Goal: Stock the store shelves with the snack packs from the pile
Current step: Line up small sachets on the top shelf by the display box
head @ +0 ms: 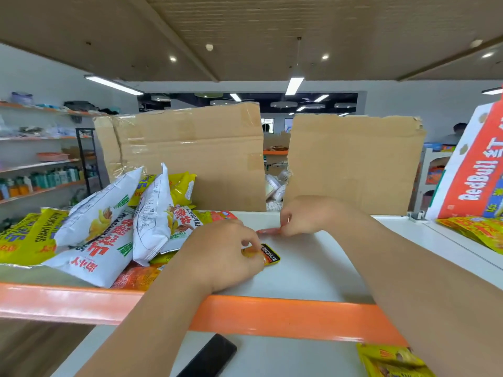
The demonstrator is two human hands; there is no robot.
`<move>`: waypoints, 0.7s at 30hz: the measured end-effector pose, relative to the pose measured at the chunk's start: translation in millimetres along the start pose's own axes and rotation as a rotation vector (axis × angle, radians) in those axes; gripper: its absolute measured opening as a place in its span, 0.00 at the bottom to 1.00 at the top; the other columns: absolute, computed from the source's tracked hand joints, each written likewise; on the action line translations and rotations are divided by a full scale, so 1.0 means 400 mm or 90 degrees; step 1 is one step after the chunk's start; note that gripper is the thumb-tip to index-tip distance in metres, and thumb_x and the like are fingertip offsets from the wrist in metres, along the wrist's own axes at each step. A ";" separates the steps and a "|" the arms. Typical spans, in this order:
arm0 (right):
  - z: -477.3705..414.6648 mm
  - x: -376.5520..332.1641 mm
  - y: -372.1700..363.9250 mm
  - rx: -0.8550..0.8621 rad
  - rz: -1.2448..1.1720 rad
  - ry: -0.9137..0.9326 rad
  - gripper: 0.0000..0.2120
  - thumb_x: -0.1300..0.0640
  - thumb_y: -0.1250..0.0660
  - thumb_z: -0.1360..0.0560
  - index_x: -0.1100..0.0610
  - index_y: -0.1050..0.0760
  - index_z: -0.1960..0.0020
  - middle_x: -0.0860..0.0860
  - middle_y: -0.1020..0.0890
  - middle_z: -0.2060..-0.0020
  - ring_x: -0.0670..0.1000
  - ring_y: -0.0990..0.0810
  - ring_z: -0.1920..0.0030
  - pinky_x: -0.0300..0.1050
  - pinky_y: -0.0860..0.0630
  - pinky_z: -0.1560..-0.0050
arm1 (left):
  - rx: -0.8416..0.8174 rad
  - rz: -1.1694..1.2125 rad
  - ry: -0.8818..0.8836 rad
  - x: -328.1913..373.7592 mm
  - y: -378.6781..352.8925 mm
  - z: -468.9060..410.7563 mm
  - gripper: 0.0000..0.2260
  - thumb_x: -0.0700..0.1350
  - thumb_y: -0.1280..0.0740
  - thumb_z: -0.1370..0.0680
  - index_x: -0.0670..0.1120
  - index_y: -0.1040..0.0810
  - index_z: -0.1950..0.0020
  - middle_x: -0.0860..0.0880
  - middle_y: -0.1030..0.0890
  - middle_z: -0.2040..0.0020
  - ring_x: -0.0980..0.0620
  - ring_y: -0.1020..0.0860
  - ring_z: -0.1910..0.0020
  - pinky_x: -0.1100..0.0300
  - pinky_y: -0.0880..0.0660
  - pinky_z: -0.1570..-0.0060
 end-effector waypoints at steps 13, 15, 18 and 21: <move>-0.001 0.073 0.111 0.319 -0.256 -0.010 0.09 0.63 0.37 0.21 0.56 0.20 0.56 0.53 0.20 0.63 0.50 0.27 0.66 0.43 0.32 0.65 | -0.070 -0.014 -0.037 -0.008 -0.039 -0.012 0.27 0.36 0.39 0.24 0.64 0.21 0.36 0.55 0.22 0.40 0.50 0.26 0.38 0.54 0.27 0.43; -0.012 0.096 0.093 0.301 -0.328 -0.040 0.11 0.62 0.36 0.21 0.52 0.22 0.60 0.51 0.22 0.66 0.50 0.27 0.69 0.42 0.33 0.67 | -0.074 -0.013 -0.023 -0.016 -0.045 -0.012 0.26 0.36 0.40 0.22 0.63 0.23 0.32 0.53 0.24 0.37 0.49 0.27 0.35 0.53 0.28 0.40; -0.023 0.124 0.054 0.213 -0.232 -0.103 0.08 0.61 0.36 0.22 0.61 0.18 0.54 0.56 0.19 0.62 0.54 0.22 0.62 0.43 0.28 0.62 | -0.066 -0.006 -0.016 -0.018 -0.044 -0.015 0.18 0.40 0.41 0.20 0.59 0.18 0.41 0.53 0.23 0.42 0.51 0.25 0.41 0.55 0.28 0.44; -0.023 0.134 0.011 0.103 -0.123 -0.126 0.17 0.47 0.34 0.20 0.61 0.20 0.43 0.56 0.17 0.55 0.55 0.19 0.54 0.46 0.25 0.52 | -0.011 0.001 -0.024 -0.014 -0.026 -0.014 0.10 0.41 0.40 0.22 0.50 0.19 0.55 0.52 0.23 0.51 0.49 0.24 0.51 0.50 0.26 0.51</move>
Point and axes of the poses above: each hand's wrist, its own z-axis away from the middle knuckle, its own y-axis out of the back of the hand, x = y × z, the point moved 10 cm from there along -z, towards the middle knuckle
